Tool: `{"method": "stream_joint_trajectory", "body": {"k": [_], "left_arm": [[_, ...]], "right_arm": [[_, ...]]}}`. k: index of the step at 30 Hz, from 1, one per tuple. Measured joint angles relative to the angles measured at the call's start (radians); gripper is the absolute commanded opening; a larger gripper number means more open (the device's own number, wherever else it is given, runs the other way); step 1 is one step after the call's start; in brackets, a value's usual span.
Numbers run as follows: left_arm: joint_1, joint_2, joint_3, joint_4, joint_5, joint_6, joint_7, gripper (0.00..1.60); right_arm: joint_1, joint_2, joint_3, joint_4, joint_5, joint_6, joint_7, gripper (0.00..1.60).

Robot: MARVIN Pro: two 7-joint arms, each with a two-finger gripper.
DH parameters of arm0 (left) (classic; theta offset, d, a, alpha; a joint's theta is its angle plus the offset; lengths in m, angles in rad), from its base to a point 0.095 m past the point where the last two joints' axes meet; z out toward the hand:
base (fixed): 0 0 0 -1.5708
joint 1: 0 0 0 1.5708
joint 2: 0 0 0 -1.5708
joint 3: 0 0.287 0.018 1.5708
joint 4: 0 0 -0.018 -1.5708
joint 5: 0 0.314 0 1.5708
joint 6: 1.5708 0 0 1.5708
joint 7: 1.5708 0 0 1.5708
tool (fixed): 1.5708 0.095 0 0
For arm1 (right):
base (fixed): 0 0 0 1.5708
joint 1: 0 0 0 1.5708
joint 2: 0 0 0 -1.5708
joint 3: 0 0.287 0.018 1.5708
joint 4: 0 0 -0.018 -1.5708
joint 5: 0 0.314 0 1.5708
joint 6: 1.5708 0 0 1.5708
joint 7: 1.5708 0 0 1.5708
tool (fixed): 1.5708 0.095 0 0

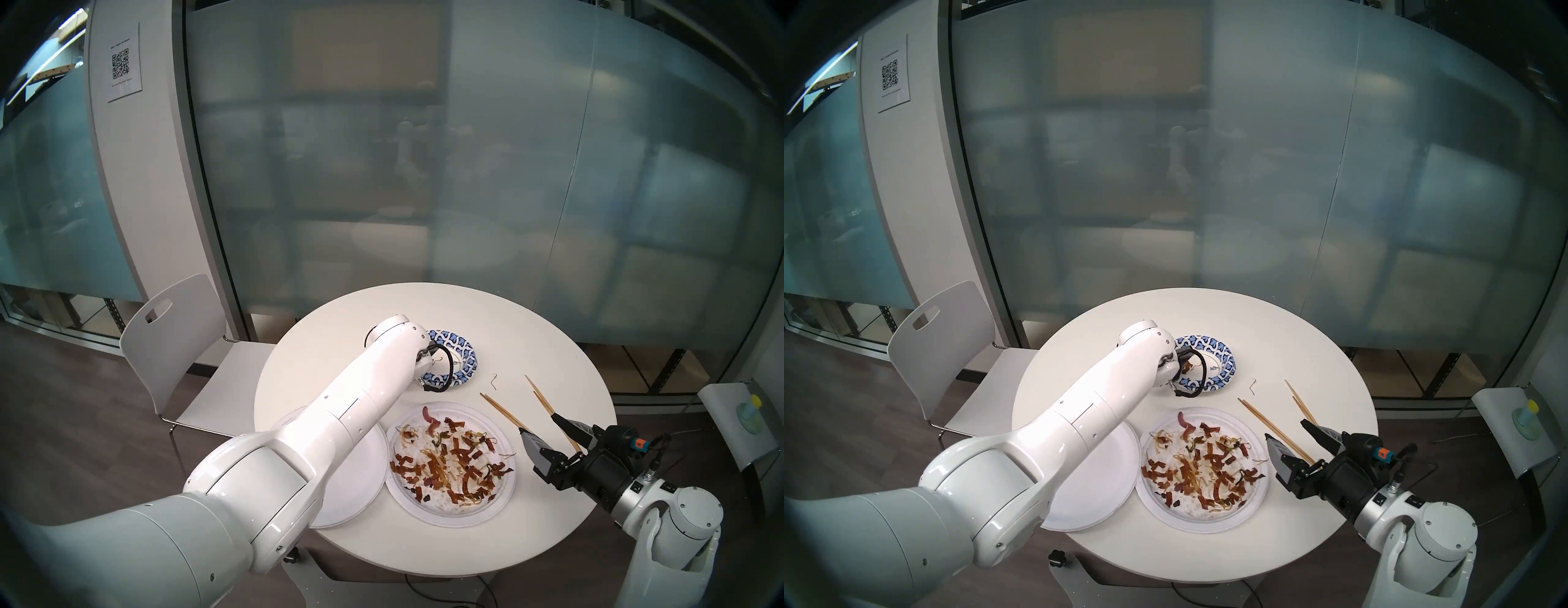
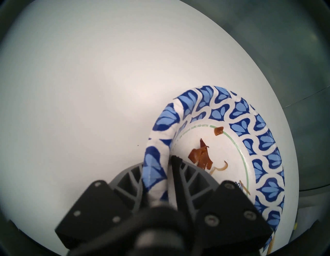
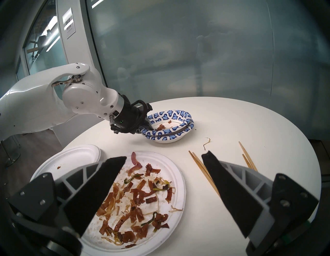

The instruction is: Stack the plates into one stack

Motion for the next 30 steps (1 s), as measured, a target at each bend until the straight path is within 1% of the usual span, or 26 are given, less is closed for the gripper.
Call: {"method": "stream_joint_trajectory", "body": {"k": [4, 5, 14, 18, 30], "left_arm": [[-0.003, 0.004, -0.007, -0.004, -0.008, 0.01, 0.009, 0.21], [-0.004, 0.007, -0.009, -0.006, -0.011, 0.014, 0.013, 0.0], [-0.002, 0.022, -0.017, -0.033, -0.024, 0.027, 0.032, 0.0], [0.015, 0.034, -0.021, -0.075, -0.031, 0.032, 0.05, 0.0], [0.102, 0.088, -0.054, -0.235, -0.063, 0.039, 0.114, 0.0]], "right_arm": [[0.0, 0.0, 0.0, 0.0, 0.0, 0.0, 0.0, 1.6], [0.0, 0.0, 0.0, 0.0, 0.0, 0.0, 0.0, 1.6], [0.0, 0.0, 0.0, 0.0, 0.0, 0.0, 0.0, 1.6], [0.0, 0.0, 0.0, 0.0, 0.0, 0.0, 0.0, 1.6], [0.0, 0.0, 0.0, 0.0, 0.0, 0.0, 0.0, 1.6]]}}
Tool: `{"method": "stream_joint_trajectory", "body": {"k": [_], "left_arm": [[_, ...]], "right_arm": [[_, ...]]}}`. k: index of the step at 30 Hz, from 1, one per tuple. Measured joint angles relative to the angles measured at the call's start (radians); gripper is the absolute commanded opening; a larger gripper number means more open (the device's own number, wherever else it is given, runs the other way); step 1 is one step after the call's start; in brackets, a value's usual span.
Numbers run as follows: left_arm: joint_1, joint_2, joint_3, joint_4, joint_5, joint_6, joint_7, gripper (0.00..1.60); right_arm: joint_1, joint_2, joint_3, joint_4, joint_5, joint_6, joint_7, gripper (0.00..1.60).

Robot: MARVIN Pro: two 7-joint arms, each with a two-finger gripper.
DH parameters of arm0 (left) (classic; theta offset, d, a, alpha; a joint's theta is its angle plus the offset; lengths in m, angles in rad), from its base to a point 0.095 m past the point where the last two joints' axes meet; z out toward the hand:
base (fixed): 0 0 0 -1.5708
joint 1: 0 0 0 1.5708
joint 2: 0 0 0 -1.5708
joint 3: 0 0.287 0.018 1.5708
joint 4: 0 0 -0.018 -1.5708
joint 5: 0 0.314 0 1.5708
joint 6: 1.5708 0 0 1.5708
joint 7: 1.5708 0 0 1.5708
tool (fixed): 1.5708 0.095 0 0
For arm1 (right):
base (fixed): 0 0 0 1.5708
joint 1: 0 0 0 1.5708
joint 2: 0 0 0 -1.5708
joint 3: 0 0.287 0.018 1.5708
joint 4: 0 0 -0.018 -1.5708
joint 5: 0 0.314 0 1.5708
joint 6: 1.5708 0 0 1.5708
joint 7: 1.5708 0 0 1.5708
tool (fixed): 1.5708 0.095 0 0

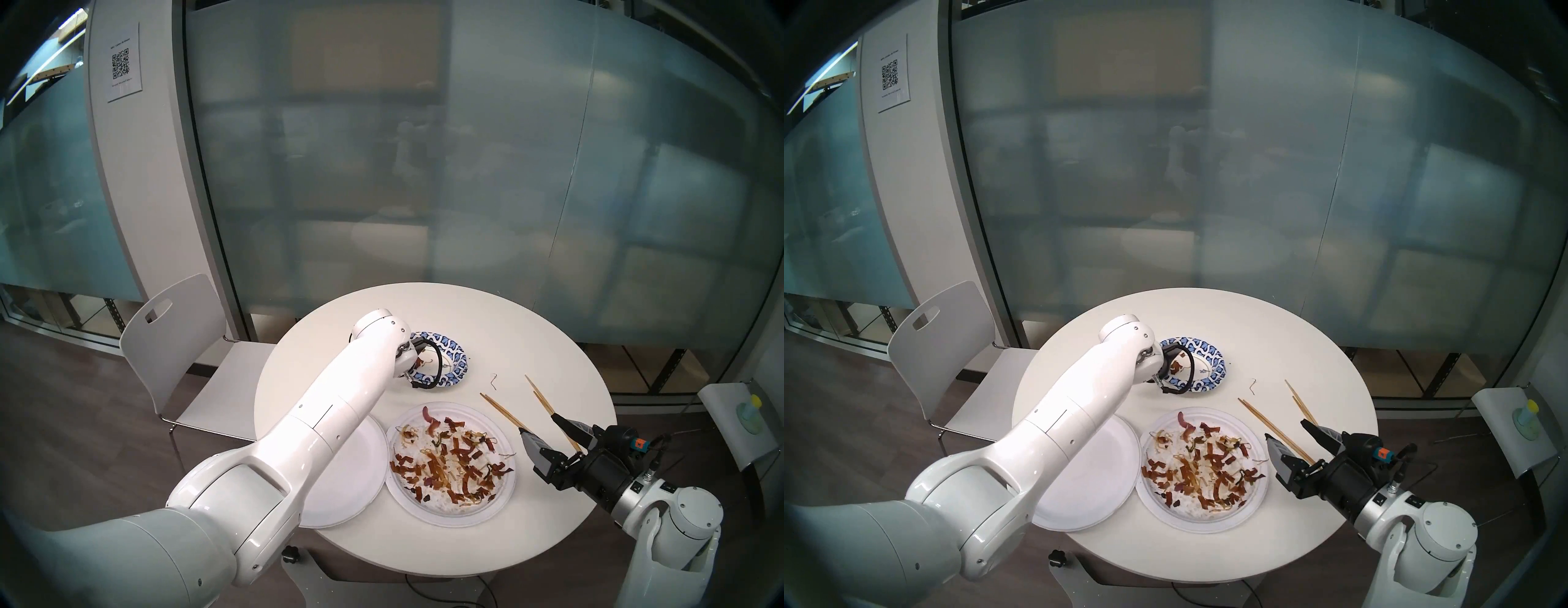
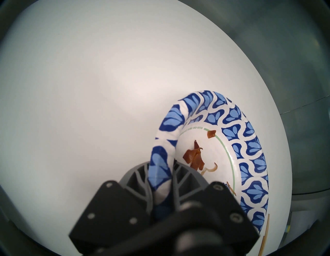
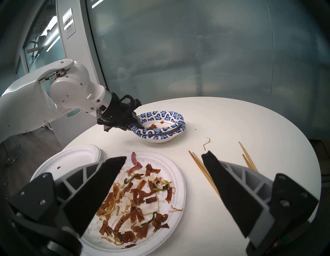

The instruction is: Stack the plates into one stack

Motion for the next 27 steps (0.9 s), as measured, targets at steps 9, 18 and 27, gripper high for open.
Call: {"method": "stream_joint_trajectory", "body": {"k": [9, 18, 27], "left_arm": [[0.07, 0.043, -0.042, -0.118, -0.026, -0.027, 0.034, 0.0], [0.144, 0.087, -0.086, -0.229, -0.048, -0.059, 0.029, 0.0], [0.208, 0.128, -0.121, -0.336, -0.07, -0.071, 0.029, 0.0]], "right_arm": [[0.0, 0.0, 0.0, 0.0, 0.0, 0.0, 0.0, 1.6], [0.0, 0.0, 0.0, 0.0, 0.0, 0.0, 0.0, 1.6], [0.0, 0.0, 0.0, 0.0, 0.0, 0.0, 0.0, 1.6]]}}
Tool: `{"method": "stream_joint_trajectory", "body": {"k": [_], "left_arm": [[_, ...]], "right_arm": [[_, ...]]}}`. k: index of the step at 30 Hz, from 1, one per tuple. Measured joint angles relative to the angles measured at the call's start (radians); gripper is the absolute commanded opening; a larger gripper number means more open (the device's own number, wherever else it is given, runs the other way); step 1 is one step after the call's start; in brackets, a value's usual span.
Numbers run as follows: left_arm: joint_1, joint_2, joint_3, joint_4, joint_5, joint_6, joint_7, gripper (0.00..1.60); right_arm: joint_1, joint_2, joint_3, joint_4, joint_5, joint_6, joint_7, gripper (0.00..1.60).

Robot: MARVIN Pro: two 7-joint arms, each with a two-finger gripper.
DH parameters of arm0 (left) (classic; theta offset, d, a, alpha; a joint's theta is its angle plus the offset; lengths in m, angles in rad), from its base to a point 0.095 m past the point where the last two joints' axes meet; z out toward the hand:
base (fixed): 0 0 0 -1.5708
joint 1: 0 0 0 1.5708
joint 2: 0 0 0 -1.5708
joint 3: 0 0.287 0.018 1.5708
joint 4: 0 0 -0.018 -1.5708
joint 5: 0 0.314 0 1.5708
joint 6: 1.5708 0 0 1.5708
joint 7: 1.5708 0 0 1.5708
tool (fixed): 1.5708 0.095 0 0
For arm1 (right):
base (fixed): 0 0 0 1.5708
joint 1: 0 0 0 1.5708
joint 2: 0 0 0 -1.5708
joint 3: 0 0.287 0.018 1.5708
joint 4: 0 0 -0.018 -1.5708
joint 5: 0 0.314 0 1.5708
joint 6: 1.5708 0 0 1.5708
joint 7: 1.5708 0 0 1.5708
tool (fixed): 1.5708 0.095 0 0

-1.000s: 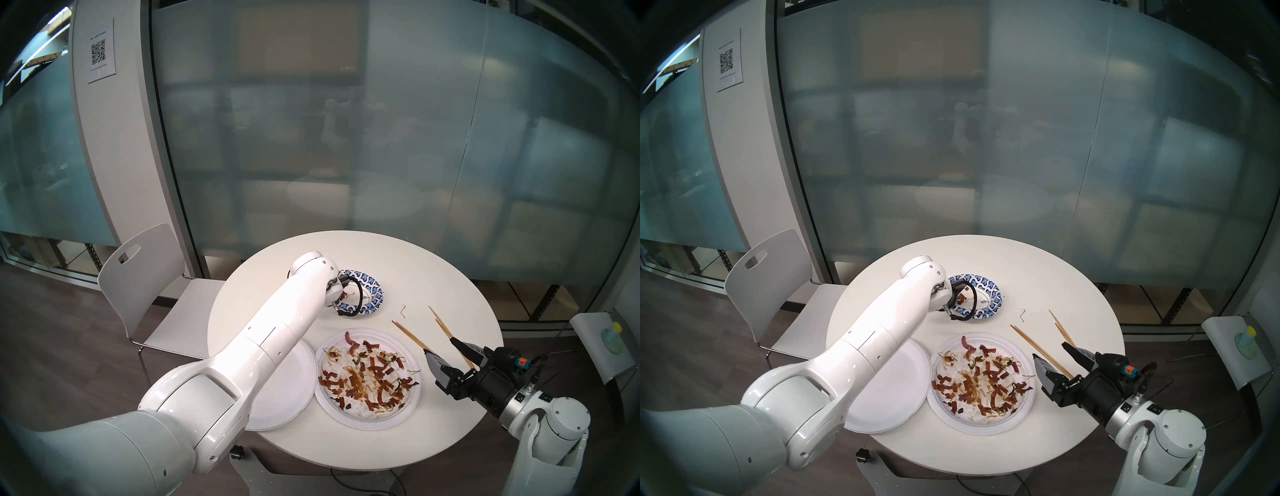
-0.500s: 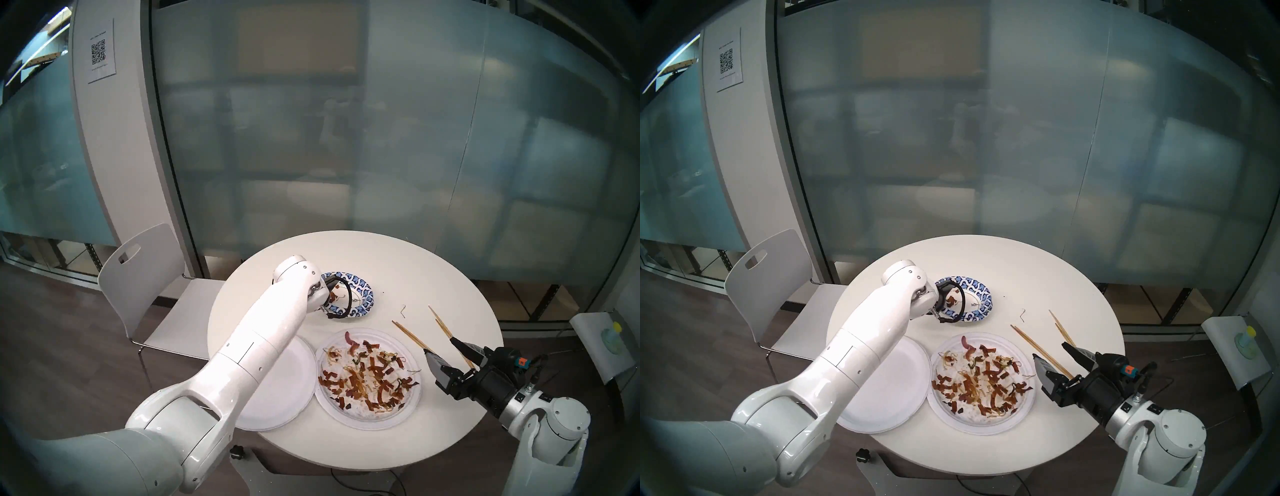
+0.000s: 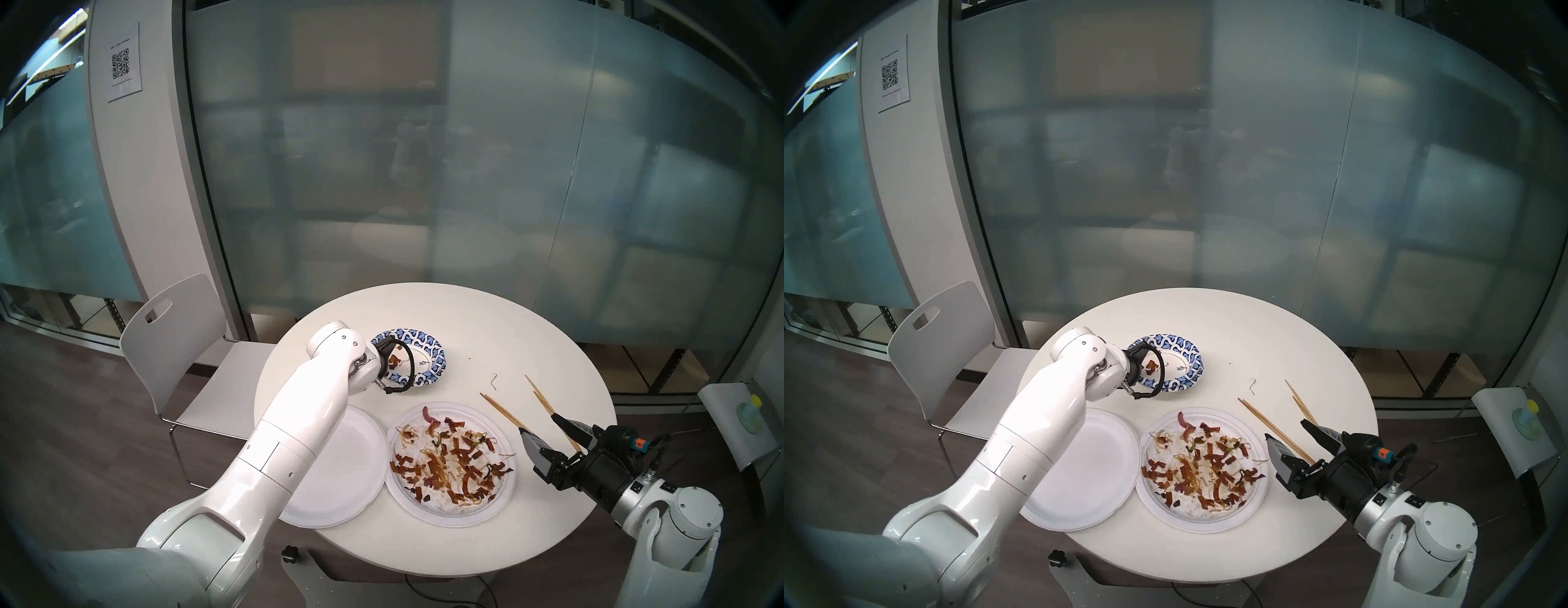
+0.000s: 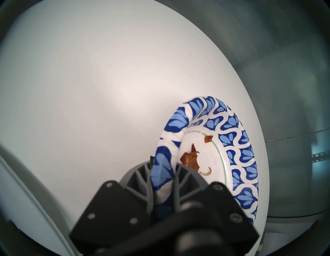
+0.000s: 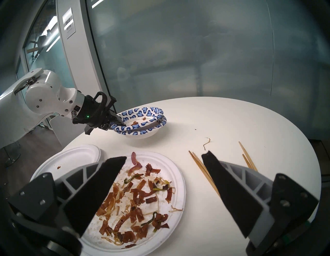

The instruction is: Stack the plates into one stack

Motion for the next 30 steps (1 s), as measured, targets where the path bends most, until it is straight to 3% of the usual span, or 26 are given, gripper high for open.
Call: {"method": "stream_joint_trajectory", "body": {"k": [19, 30], "left_arm": [[0.125, 0.118, -0.085, -0.243, -0.051, 0.037, 0.053, 0.0], [0.205, 0.165, -0.127, -0.377, -0.085, 0.057, 0.085, 0.0]], "right_arm": [[0.0, 0.002, -0.005, 0.0, -0.003, -0.001, 0.005, 1.6], [0.001, 0.033, -0.102, -0.009, -0.046, 0.028, 0.057, 1.6]]}}
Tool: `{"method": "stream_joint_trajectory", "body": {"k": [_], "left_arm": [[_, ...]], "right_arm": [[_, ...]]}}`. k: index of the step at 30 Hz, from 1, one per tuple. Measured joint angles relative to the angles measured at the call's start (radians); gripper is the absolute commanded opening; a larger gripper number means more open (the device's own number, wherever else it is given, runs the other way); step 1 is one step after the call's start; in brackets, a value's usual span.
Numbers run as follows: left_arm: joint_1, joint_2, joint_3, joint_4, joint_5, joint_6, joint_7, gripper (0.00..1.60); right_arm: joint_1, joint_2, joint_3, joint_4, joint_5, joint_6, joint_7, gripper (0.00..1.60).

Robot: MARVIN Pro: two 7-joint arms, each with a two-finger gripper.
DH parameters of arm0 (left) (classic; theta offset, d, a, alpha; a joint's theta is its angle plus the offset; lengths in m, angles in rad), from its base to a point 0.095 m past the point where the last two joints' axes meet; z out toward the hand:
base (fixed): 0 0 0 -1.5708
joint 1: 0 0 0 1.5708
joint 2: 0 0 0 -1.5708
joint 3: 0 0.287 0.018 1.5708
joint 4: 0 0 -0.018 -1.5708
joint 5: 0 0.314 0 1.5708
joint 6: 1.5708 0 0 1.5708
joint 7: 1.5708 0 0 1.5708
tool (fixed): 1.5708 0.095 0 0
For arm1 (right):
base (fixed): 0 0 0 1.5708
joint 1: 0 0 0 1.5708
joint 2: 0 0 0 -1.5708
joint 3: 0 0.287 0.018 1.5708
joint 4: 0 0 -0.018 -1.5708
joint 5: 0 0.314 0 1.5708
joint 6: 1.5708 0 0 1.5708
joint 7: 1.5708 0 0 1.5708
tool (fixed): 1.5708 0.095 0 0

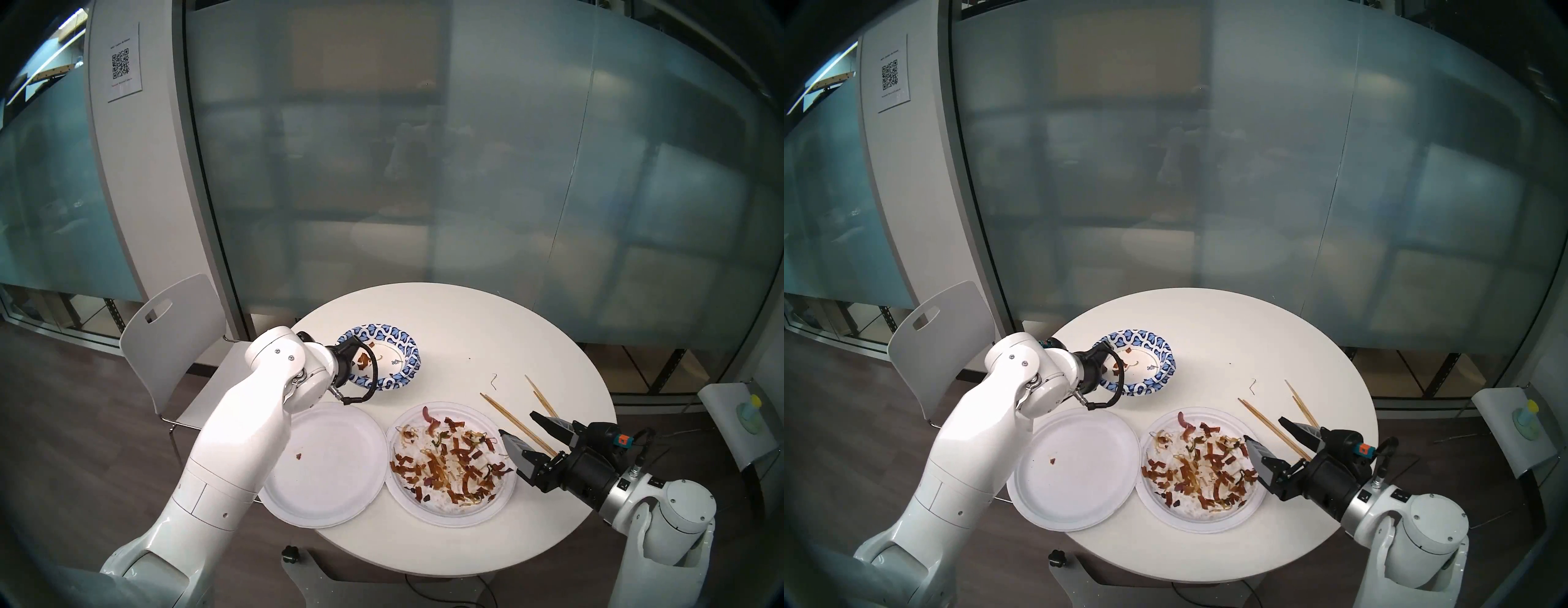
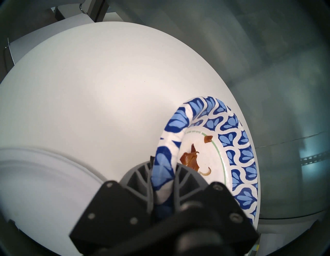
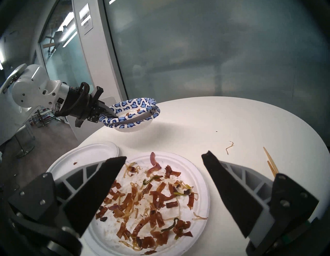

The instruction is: Stack the plates into one stack

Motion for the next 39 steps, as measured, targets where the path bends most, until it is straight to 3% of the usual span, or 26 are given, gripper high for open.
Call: {"method": "stream_joint_trajectory", "body": {"k": [8, 26, 39], "left_arm": [[0.051, 0.027, -0.039, -0.077, -0.021, 0.002, 0.004, 0.0], [0.07, 0.046, -0.05, -0.113, -0.033, 0.005, -0.008, 0.0], [0.07, 0.045, -0.05, -0.128, -0.022, -0.001, -0.01, 0.0]], "right_arm": [[-0.024, -0.01, -0.017, -0.013, -0.037, 0.05, 0.006, 1.6], [-0.186, -0.12, 0.077, -0.055, 0.06, 0.165, -0.013, 1.6], [-0.185, -0.135, 0.121, 0.026, 0.098, 0.194, -0.017, 1.6]]}}
